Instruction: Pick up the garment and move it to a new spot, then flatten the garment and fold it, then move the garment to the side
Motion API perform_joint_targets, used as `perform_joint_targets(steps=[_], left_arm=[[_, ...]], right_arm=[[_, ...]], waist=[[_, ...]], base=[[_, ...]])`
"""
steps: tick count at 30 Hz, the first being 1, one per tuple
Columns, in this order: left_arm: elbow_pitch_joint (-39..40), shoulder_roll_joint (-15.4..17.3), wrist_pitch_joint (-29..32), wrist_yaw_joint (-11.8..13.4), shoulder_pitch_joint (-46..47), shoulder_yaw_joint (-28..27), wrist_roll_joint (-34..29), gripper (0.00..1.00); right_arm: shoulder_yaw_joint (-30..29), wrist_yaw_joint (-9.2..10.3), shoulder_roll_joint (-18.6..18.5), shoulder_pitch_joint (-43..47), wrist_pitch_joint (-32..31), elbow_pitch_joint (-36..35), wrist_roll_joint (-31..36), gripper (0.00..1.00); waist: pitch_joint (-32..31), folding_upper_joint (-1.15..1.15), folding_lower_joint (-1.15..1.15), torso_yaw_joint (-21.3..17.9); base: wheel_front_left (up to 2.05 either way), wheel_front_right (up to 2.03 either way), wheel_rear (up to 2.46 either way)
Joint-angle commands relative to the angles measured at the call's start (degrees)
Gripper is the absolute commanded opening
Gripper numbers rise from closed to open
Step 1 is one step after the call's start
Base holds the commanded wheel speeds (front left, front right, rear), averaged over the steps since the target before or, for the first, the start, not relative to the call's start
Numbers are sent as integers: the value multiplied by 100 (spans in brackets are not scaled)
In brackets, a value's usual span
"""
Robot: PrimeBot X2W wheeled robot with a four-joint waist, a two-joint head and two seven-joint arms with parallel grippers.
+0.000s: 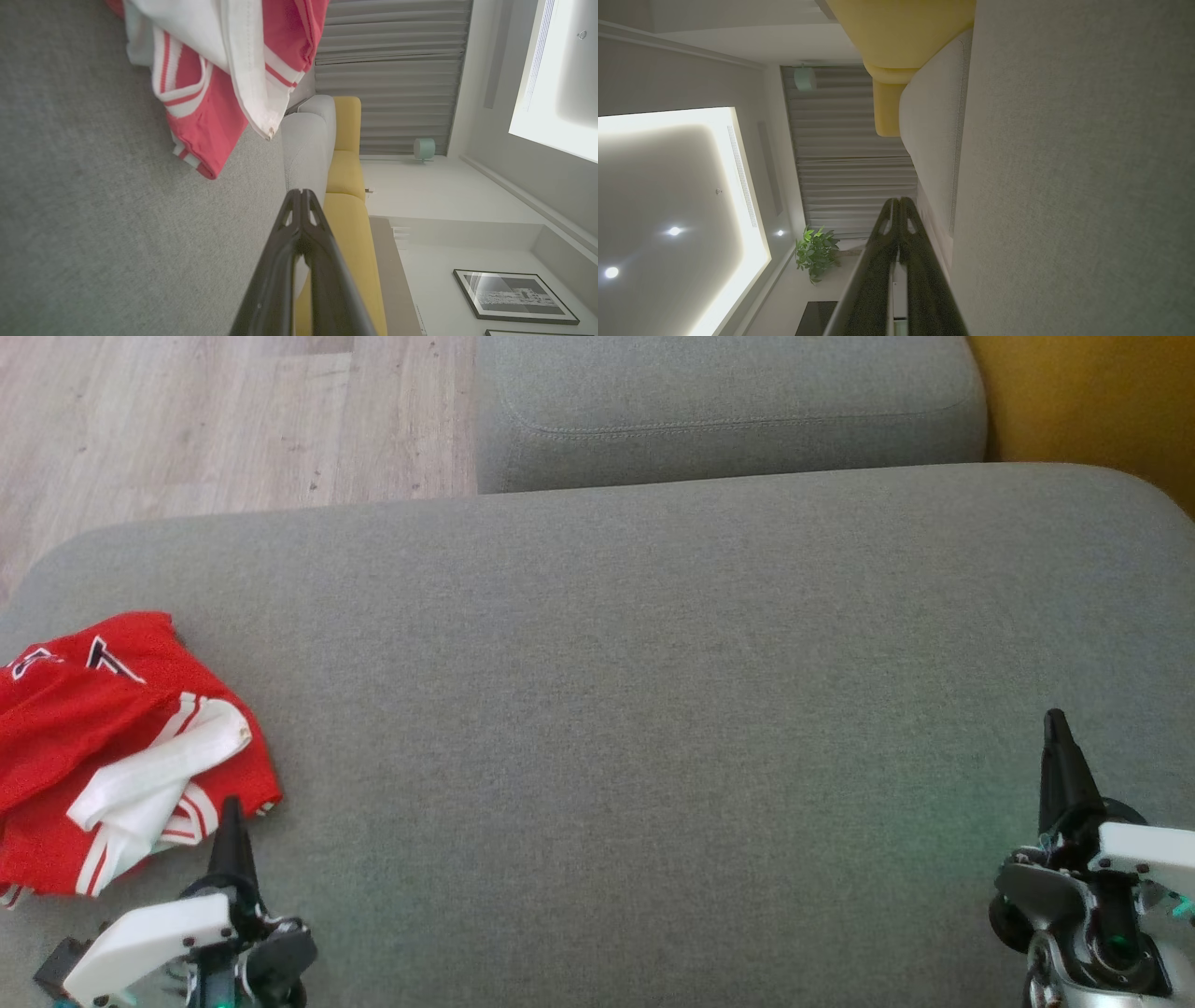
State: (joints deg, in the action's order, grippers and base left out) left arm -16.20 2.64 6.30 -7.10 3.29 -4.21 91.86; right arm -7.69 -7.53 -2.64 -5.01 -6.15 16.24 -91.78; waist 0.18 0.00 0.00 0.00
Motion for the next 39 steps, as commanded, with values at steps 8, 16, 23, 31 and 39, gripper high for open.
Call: perform_joint_targets(steps=[8,16,23,31,39], left_arm=[[217,23,17,-39,290,-229,32,0],[217,23,17,-39,290,-229,32,0],[217,23,17,-39,290,-229,32,0],[217,23,17,-39,290,-229,32,0],[217,23,17,-39,290,-229,32,0]], right_arm=[[119,4,-23,-118,-32,-222,-41,0],[119,4,-23,-118,-32,-222,-41,0],[119,4,-23,-118,-32,-222,-41,0],[119,4,-23,-117,-32,-222,-41,0],[119,4,-23,-117,-32,-222,-41,0]], waist=[[0,0,0,0],[0,0,0,0],[0,0,0,0],[0,0,0,0],[0,0,0,0]], base=[[0,0,0],[0,0,0],[0,0,0],[0,0,0],[0,0,0]])
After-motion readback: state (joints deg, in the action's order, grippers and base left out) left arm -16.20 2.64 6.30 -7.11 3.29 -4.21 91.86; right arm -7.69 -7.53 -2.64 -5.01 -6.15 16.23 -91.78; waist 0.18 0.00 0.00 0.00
